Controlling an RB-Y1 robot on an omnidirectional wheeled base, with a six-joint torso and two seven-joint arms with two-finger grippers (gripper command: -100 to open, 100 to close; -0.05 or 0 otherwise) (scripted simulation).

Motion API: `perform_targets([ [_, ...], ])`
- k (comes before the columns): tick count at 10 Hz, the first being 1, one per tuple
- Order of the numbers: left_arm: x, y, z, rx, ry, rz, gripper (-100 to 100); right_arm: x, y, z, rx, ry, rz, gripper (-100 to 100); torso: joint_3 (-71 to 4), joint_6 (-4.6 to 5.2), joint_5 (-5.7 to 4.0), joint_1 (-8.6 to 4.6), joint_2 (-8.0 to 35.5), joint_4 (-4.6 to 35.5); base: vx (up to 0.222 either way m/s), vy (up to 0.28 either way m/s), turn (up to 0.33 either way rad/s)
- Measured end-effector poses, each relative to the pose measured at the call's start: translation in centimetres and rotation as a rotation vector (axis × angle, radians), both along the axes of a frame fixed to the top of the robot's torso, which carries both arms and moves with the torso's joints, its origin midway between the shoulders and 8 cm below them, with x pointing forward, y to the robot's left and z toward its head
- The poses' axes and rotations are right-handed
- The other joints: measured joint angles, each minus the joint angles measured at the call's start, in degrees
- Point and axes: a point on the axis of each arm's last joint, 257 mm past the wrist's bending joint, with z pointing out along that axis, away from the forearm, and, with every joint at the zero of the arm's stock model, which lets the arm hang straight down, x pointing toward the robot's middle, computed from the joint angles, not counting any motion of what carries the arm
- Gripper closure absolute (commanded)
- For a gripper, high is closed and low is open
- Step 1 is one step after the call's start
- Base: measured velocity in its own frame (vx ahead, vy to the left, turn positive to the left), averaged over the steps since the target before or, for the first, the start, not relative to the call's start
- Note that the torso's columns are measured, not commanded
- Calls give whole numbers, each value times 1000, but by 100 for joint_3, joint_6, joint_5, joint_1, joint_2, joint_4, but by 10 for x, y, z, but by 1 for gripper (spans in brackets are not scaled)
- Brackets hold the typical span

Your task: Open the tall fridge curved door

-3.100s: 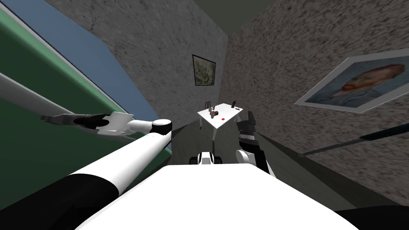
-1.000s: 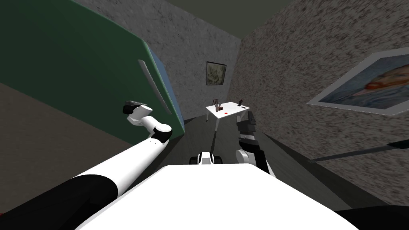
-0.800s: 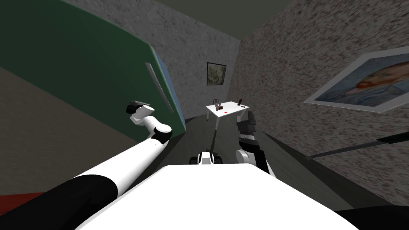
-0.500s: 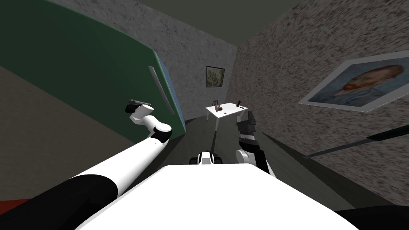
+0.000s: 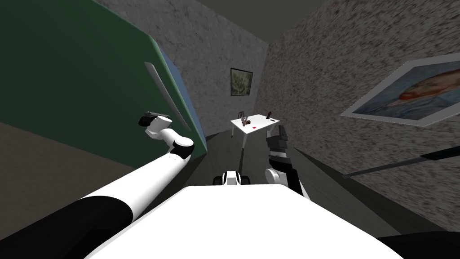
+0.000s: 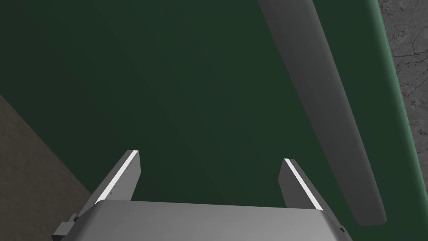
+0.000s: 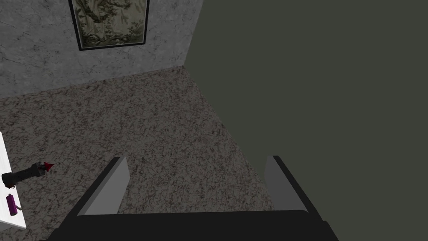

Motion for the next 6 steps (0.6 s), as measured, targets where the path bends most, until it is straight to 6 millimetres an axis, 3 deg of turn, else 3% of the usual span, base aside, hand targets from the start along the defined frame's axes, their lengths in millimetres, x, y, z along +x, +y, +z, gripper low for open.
perform_targets([
  [6,3,-4,12,-85,-80,-22,-100,0,0,0,0,0,0,0,-14,2,0,-2,-21,-7,185,75,-84],
])
